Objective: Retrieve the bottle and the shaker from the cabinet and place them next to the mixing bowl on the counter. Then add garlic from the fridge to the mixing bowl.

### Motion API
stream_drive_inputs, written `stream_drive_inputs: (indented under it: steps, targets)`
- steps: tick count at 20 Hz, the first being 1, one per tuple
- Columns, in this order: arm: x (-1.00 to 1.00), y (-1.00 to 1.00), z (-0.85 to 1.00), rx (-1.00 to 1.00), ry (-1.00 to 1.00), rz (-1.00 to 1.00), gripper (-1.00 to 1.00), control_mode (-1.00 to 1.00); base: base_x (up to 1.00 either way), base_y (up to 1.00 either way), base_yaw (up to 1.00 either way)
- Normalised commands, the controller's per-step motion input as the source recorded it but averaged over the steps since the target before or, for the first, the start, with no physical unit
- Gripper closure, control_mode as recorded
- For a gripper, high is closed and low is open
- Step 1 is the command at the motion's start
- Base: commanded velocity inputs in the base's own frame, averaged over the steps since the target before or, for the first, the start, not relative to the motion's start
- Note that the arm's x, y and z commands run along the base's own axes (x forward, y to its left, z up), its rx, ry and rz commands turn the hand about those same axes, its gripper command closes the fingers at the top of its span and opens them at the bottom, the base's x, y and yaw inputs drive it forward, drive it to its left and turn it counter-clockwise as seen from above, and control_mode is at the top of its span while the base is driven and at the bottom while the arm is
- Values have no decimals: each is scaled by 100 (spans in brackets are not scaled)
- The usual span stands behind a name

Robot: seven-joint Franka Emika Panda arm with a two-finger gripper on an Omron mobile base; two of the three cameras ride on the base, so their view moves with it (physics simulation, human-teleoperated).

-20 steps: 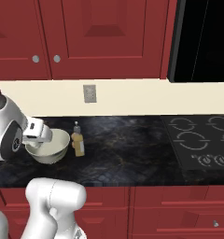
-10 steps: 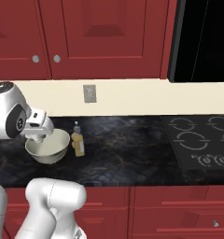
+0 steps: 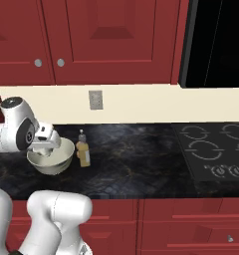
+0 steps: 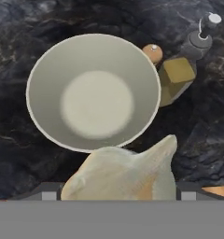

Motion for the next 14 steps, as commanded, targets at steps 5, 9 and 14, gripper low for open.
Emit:
stream_drive_inputs:
  steps: [5,9,14]
  targets:
    - [34,21,-26,0,-1,0,100,-100,0,0,0]
    - [37,36,-4,0,0,2,100,-100,0,0,0]
    - [37,37,-1,0,3,10,100,-100,0,0,0]
